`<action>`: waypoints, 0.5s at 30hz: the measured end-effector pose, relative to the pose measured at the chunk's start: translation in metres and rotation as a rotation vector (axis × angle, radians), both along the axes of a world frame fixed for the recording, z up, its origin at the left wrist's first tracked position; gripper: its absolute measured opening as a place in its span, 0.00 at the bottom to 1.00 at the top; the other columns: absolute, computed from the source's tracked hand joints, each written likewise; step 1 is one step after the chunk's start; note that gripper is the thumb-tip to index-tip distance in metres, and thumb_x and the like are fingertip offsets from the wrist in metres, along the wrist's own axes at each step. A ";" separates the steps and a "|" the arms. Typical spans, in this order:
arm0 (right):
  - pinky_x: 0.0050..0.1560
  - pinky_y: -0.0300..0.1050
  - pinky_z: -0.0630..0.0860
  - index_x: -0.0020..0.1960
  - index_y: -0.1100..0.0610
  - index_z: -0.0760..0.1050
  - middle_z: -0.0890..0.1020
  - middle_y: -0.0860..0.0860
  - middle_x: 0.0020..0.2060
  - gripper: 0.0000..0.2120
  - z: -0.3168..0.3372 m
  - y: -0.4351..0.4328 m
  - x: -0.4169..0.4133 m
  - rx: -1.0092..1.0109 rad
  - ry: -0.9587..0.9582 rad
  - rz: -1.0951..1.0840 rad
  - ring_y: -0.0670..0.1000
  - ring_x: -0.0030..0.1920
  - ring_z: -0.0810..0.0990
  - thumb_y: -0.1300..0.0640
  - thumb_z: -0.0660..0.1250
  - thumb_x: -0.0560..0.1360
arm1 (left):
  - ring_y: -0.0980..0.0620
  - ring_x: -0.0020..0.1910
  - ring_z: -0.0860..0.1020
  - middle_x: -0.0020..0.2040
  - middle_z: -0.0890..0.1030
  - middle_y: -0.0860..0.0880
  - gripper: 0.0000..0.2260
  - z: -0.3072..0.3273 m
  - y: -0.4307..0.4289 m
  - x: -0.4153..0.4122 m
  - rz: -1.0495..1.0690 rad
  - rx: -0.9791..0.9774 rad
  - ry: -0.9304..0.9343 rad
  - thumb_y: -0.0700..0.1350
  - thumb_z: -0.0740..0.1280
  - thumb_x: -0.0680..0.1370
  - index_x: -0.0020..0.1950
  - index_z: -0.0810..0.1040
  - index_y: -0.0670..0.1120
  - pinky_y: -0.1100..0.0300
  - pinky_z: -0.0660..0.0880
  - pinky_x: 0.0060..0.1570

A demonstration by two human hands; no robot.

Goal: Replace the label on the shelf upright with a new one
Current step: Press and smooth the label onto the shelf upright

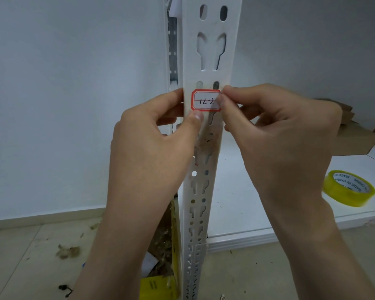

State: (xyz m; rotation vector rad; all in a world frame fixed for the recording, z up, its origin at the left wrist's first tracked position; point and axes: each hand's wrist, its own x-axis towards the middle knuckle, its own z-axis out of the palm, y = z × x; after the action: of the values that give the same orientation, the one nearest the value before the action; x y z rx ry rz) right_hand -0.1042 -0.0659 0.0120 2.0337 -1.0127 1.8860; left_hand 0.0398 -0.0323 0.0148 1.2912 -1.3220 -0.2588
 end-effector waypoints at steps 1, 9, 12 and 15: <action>0.35 0.43 0.81 0.52 0.54 0.86 0.87 0.48 0.40 0.09 0.000 0.001 0.001 0.002 -0.010 -0.007 0.47 0.34 0.84 0.50 0.72 0.80 | 0.68 0.54 0.80 0.49 0.82 0.70 0.15 0.000 0.000 0.000 -0.002 -0.001 0.001 0.54 0.70 0.77 0.64 0.81 0.61 0.72 0.72 0.53; 0.33 0.37 0.75 0.49 0.52 0.85 0.83 0.44 0.33 0.08 0.001 0.000 0.009 0.050 -0.068 -0.037 0.41 0.29 0.75 0.49 0.70 0.79 | 0.70 0.53 0.79 0.50 0.81 0.69 0.16 -0.002 0.000 0.000 0.009 -0.009 -0.001 0.55 0.69 0.77 0.65 0.80 0.61 0.79 0.70 0.50; 0.35 0.34 0.74 0.50 0.53 0.84 0.82 0.44 0.33 0.08 0.001 0.000 0.010 0.066 -0.065 -0.021 0.40 0.29 0.75 0.49 0.70 0.79 | 0.72 0.53 0.79 0.50 0.81 0.69 0.15 -0.001 0.000 0.001 0.013 -0.020 -0.003 0.54 0.68 0.78 0.65 0.80 0.60 0.80 0.69 0.48; 0.36 0.30 0.71 0.49 0.54 0.84 0.81 0.45 0.31 0.07 0.001 -0.001 0.010 0.051 -0.064 -0.026 0.40 0.28 0.74 0.51 0.71 0.79 | 0.72 0.53 0.79 0.52 0.82 0.68 0.15 -0.001 -0.001 0.001 0.014 -0.023 -0.001 0.54 0.68 0.78 0.65 0.80 0.60 0.80 0.71 0.48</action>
State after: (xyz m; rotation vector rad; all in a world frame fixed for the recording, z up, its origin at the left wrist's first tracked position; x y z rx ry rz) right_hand -0.0942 -0.0664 0.0127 1.9884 -1.1090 1.9432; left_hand 0.0404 -0.0330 0.0134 1.2808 -1.3130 -0.2331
